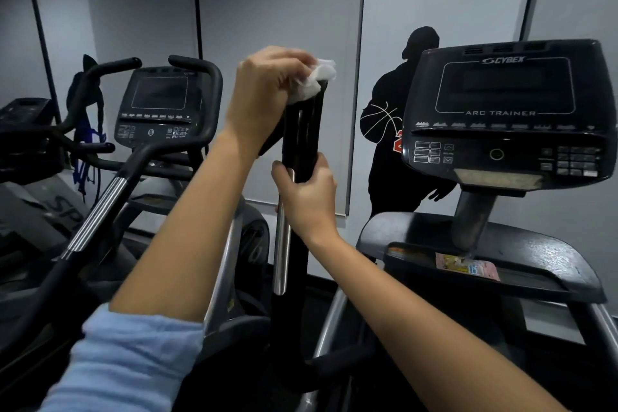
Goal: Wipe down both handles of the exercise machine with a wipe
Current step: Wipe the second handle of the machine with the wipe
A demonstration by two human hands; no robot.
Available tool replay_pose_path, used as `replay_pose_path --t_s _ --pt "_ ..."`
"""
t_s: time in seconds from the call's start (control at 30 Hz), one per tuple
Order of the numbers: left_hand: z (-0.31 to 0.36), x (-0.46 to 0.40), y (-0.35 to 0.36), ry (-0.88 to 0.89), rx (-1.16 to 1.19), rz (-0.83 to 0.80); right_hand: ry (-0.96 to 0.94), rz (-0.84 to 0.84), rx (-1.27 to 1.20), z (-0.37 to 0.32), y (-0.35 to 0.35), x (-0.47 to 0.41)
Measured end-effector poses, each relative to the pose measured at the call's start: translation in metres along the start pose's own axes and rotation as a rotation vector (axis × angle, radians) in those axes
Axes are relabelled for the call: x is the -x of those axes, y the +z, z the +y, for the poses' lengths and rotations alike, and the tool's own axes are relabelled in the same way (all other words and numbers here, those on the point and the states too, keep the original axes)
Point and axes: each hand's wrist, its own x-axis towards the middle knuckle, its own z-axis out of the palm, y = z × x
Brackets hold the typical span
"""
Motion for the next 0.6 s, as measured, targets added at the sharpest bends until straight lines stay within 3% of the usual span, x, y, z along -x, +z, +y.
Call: replay_pose_path --t_s 0.17,0.6 --pt "-0.022 -0.034 0.012 -0.146 0.044 -0.132 -0.024 -0.025 0.021 0.001 -0.001 0.0" --pt "-0.054 -0.028 0.052 -0.403 0.138 -0.102 -0.088 -0.027 0.008 0.002 -0.003 -0.003"
